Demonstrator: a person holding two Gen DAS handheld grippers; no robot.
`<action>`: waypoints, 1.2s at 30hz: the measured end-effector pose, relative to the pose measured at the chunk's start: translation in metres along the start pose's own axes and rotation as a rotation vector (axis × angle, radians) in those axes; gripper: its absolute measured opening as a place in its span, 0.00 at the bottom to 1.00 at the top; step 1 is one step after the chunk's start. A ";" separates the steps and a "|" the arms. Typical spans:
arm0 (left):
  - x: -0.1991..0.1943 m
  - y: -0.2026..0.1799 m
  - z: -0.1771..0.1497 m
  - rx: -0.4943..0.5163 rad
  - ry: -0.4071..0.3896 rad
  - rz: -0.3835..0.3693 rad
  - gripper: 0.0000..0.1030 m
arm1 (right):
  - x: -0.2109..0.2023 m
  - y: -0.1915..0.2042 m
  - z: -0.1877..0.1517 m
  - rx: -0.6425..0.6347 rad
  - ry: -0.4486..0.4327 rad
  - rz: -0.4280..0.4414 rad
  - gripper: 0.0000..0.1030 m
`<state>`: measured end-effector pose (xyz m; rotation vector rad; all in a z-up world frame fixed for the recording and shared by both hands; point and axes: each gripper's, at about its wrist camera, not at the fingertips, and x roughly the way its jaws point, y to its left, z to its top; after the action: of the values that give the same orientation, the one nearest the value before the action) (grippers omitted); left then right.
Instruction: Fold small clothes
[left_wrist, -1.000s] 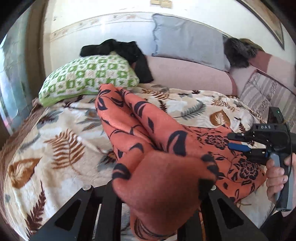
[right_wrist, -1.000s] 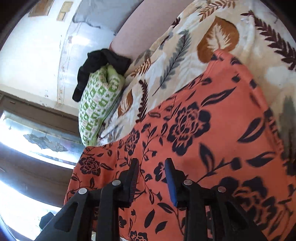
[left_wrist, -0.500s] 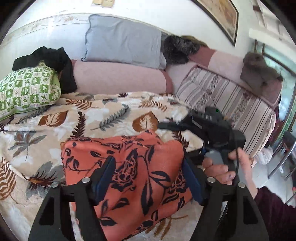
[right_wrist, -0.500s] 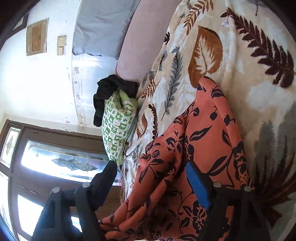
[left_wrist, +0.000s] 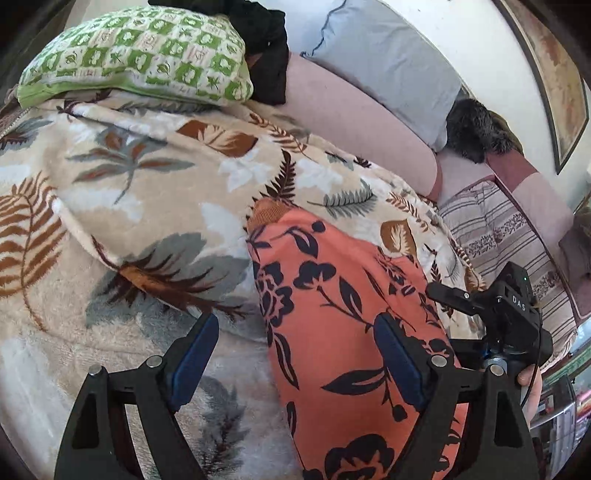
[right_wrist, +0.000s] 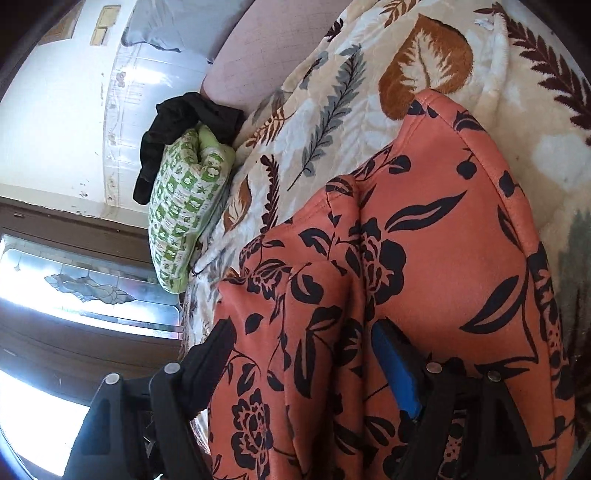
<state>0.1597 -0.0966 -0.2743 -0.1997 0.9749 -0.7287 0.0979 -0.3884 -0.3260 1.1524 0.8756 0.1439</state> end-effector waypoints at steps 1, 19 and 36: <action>0.004 -0.004 -0.003 0.024 0.027 0.016 0.84 | 0.005 0.003 -0.002 -0.011 0.018 0.015 0.76; 0.038 -0.074 -0.024 0.288 0.047 0.006 0.87 | -0.076 -0.003 0.024 -0.183 -0.253 -0.344 0.16; 0.057 -0.072 -0.036 0.272 0.130 0.062 0.92 | -0.015 0.030 0.040 -0.237 -0.096 -0.381 0.30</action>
<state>0.1164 -0.1815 -0.2998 0.1160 0.9897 -0.8161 0.1244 -0.4125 -0.2884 0.7505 0.9491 -0.1172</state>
